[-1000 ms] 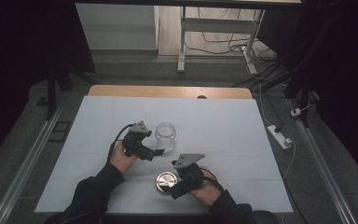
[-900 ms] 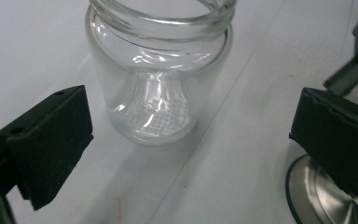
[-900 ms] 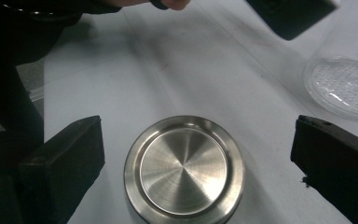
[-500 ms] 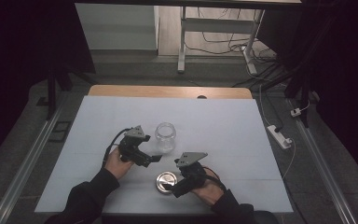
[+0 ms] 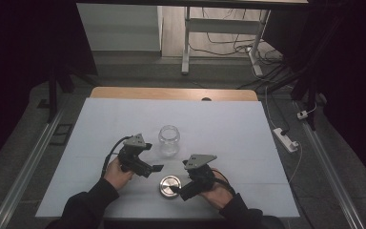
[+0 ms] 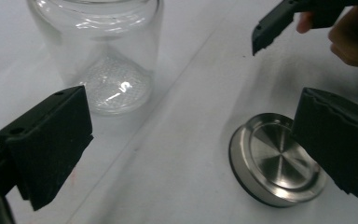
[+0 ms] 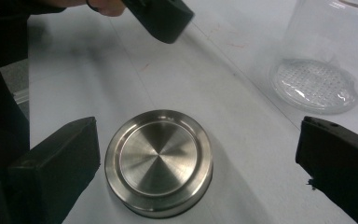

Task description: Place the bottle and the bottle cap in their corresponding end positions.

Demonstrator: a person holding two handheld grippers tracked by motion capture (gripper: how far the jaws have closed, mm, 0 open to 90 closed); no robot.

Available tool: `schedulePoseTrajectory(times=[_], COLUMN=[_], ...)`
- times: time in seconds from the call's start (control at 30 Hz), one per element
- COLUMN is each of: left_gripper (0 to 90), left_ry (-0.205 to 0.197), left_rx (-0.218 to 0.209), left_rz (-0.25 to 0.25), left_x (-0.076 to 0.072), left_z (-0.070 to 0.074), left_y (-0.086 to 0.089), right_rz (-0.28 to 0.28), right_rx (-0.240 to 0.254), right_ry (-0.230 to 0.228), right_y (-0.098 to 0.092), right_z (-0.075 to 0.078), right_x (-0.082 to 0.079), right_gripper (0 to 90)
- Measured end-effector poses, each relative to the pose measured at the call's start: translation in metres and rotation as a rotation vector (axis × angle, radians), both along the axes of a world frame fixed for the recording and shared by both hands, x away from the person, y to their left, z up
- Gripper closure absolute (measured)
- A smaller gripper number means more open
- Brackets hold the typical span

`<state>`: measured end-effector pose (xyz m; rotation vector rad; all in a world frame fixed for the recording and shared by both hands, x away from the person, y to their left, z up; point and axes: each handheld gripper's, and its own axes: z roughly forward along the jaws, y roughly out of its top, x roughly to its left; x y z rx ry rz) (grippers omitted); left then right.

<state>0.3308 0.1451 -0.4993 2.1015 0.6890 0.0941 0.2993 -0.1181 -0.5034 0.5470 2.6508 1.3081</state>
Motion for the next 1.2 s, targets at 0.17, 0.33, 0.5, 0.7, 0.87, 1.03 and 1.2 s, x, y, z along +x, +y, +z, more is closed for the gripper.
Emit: schedulePoseTrajectory(times=[0.17,0.33,0.5,0.7,0.87,1.03,1.2], left_gripper=[0.0,0.0,0.0,0.0,0.0,0.0,0.0], left_ry=[0.003,0.011,0.014,0.01,0.004,0.0,-0.002], left_rx=[-0.007,-0.011,-0.005,0.0,-0.006,0.0,0.002], left_rz=[0.009,0.026,0.049,0.068,0.096,0.124,0.152], left_x=[-0.009,-0.02,-0.032,-0.046,-0.056,-0.065,-0.074], left_z=[0.0,0.0,0.0,0.0,0.001,0.001,0.001], left_y=[0.003,0.011,0.02,0.03,0.04,0.049,0.061], right_rz=[-0.001,-0.001,-0.013,-0.046,-0.072,-0.093,-0.119], right_rx=[-0.008,-0.018,-0.018,-0.016,-0.008,-0.011,-0.016], right_ry=[-0.002,-0.004,-0.01,-0.02,-0.025,-0.028,-0.035], right_y=[-0.003,-0.006,-0.013,-0.024,-0.034,-0.042,-0.052], right_z=[0.001,0.002,0.005,0.008,0.011,0.012,0.012], right_x=[-0.001,-0.003,-0.004,-0.005,-0.006,-0.007,-0.008], right_gripper=[0.0,0.0,0.0,0.0,0.0,0.0,0.0])
